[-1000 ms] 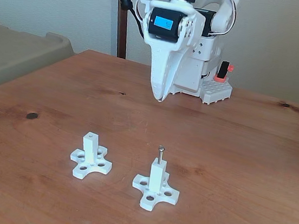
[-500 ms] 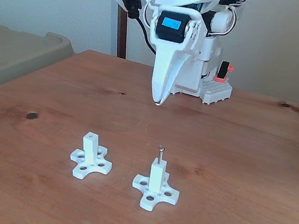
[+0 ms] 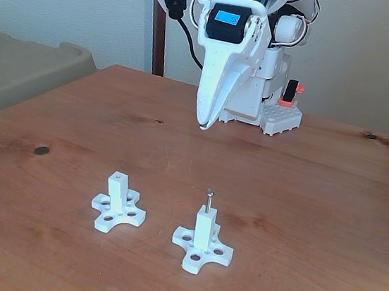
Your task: Grab the screw and set it in the hole.
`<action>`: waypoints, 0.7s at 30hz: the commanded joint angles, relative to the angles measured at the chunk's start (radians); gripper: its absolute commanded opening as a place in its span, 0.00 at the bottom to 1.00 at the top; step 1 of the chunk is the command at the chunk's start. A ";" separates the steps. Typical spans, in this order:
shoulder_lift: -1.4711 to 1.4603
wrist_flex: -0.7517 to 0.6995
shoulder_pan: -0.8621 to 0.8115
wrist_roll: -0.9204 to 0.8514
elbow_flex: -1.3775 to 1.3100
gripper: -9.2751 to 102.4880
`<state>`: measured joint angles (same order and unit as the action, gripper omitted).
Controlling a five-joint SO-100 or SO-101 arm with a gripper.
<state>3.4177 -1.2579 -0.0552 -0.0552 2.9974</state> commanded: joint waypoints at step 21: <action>0.051 -0.063 -0.015 0.009 0.002 0.04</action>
<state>3.4484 -1.2609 -0.0706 -0.0552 3.0020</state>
